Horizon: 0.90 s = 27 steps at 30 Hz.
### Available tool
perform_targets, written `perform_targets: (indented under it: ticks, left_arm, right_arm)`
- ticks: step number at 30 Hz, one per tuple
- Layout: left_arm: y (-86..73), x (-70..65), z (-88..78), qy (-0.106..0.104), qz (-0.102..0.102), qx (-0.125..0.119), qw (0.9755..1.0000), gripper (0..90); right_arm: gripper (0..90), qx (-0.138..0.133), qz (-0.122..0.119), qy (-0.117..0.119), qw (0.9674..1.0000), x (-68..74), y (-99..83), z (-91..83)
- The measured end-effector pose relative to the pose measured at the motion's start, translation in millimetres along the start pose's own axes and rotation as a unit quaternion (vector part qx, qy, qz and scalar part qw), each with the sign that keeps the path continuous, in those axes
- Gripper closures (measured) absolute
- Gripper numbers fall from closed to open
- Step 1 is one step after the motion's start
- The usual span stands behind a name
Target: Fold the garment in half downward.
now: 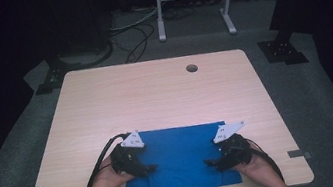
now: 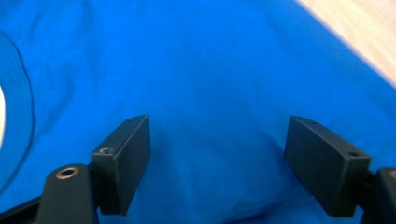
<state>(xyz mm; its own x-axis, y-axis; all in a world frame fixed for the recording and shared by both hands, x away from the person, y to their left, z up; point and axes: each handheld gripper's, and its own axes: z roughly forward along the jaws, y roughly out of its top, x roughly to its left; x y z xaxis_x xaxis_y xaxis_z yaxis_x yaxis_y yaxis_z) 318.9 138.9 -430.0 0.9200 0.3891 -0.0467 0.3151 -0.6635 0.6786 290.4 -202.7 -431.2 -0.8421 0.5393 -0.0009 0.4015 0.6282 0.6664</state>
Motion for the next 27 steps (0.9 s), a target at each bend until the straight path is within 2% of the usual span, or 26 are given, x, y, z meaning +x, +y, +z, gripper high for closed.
perform_targets:
  ticks: [4, 7, 12, 15, 18, 20, 22, 26, 27]
  left_arm:
    - [-3.4, -1.2, -2.5, 0.006, 0.001, 0.001, 1.0, 19.4]
    - [-6.5, -2.4, -4.0, 0.011, 0.003, 0.001, 0.9999, 19.5]
    - [-9.0, -4.5, -7.1, 0.017, 0.001, 0.001, 0.9998, 19.5]
    - [-7.7, -6.4, -11.2, 0.024, 0.0, 0.002, 0.9997, 19.4]
    - [-4.7, -11.3, -17.9, 0.019, 0.004, -0.02, 0.9996, 19.3]
    - [-1.2, -16.5, -20.8, 0.008, 0.016, -0.037, 0.9991, 19.3]
    - [1.9, -21.1, -19.2, -0.002, 0.028, -0.04, 0.9988, 19.3]
    - [1.2, -24.4, -8.3, -0.009, 0.043, -0.011, 0.999, 16.9]
    - [-0.3, -24.6, -5.8, -0.008, 0.041, -0.006, 0.9991, 16.9]
  right_arm:
    - [22.9, -0.003, -0.005, 0.007, 1.0, -1.7, -6.1, -0.2]
    - [23.0, -0.001, -0.02, 0.011, 0.9997, -3.1, -8.3, -2.2]
    - [23.4, -0.004, -0.024, 0.015, 0.9996, -8.1, -12.9, -5.6]
    - [23.3, 0.005, -0.033, 0.011, 0.9994, -8.6, -11.8, -7.6]
    - [22.7, 0.007, -0.033, 0.003, 0.9994, -7.5, -8.8, -13.7]
    - [22.5, -0.008, -0.028, 0.009, 0.9995, -4.3, -7.0, -18.8]
    - [22.0, -0.013, -0.032, 0.017, 0.9993, 2.6, -5.3, -20.5]
    - [21.7, -0.009, -0.042, 0.029, 0.9987, 18.0, -6.4, -16.9]
    - [21.8, -0.006, -0.044, 0.032, 0.9985, 20.5, -8.0, -15.2]
